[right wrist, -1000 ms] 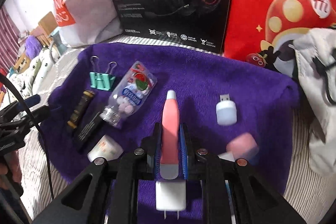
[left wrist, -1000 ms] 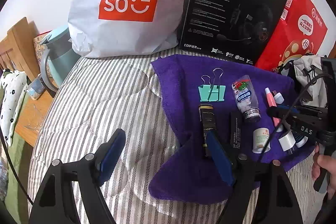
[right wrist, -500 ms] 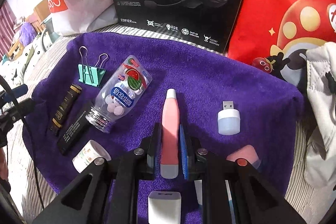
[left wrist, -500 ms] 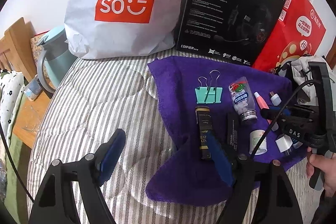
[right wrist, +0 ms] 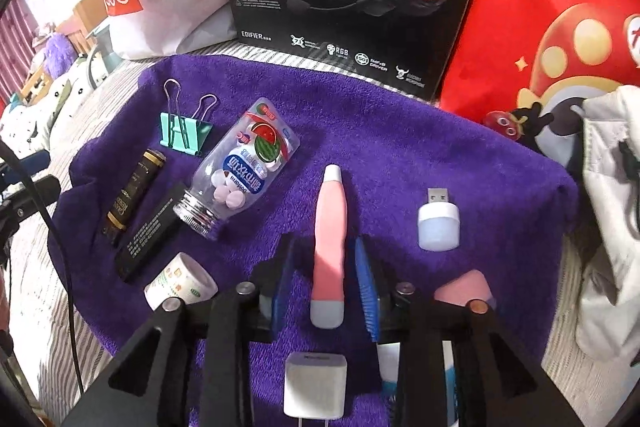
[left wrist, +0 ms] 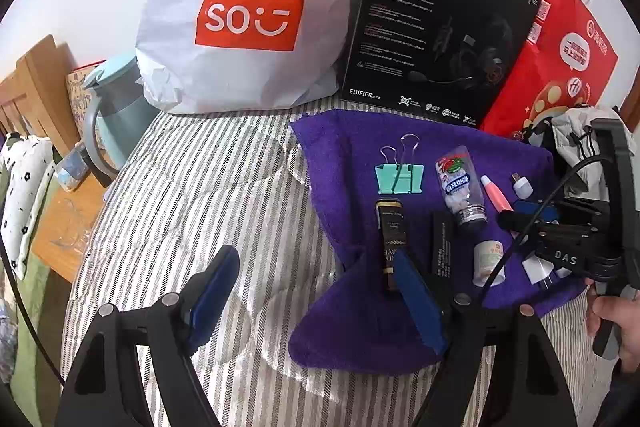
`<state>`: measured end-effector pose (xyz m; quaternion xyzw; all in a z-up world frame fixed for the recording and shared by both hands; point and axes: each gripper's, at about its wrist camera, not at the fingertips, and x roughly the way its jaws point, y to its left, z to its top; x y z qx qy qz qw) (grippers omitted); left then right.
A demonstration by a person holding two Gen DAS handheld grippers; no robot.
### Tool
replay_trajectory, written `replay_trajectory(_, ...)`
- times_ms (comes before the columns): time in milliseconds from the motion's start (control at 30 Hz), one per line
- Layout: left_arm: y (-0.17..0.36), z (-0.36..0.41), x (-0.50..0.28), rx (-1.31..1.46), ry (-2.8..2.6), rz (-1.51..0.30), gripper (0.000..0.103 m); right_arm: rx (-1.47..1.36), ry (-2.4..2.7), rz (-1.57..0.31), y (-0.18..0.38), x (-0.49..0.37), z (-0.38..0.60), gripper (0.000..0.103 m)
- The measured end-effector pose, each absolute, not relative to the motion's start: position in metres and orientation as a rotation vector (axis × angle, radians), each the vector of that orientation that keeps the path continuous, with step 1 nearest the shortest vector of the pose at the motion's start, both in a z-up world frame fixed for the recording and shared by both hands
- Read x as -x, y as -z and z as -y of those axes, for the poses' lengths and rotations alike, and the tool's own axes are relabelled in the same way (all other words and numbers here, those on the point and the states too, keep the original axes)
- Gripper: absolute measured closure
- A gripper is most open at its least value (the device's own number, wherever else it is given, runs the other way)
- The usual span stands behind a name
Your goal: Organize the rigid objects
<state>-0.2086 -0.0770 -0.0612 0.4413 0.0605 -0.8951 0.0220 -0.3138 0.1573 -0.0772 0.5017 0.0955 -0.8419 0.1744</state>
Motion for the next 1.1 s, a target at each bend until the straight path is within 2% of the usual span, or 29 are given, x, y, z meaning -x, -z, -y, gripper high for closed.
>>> replay_trajectory(100, 0.059, 0.073, 0.203, -1.371, 2.780, -0.182, 0.025, -1.416, 2.395, -0.245, 0.069, 0.305, -0.159, 0.068)
replay_trajectory(233, 0.055, 0.065, 0.191, -1.370, 2.802, -0.192, 0.025, -1.378, 2.466, -0.204, 0.050, 0.284, -0.167, 0.041)
replay_trajectory(367, 0.051, 0.052, 0.179, -1.393, 2.807, -0.174, 0.023, -1.333, 2.545, -0.132, 0.030, 0.249, -0.185, 0.025)
replay_trajectory(433, 0.048, 0.042, 0.171, -1.390, 2.803, -0.131, 0.021, -1.329, 2.571, -0.096, 0.023, 0.233, -0.193, 0.013)
replay_trajectory(500, 0.046, 0.035, 0.163, -1.385, 2.809, -0.109, 0.018, -1.335, 2.600, -0.070, 0.019, 0.218, -0.199, 0.008)
replay_trajectory(600, 0.043, 0.025, 0.150, -1.386, 2.834, -0.118, 0.009, -1.352, 2.620, -0.031, 0.017, 0.193, -0.208, 0.003)
replay_trajectory(633, 0.042, 0.020, 0.145, -1.393, 2.843, -0.128, 0.001, -1.356, 2.629, -0.019, 0.018, 0.186, -0.211, 0.001)
replay_trajectory(667, 0.041, 0.018, 0.141, -1.393, 2.845, -0.136, 0.000, -1.357, 2.639, -0.004, 0.017, 0.177, -0.214, 0.000)
replay_trajectory(867, 0.035, 0.004, 0.112, -1.419, 2.894, -0.207, 0.000, -1.380, 2.679, 0.101, 0.019, 0.131, -0.228, 0.000)
replay_trajectory(1100, 0.023, -0.004, 0.073, -1.396, 2.926, -0.186, 0.000, -1.388, 2.747, 0.134, 0.019, 0.081, -0.240, 0.000)
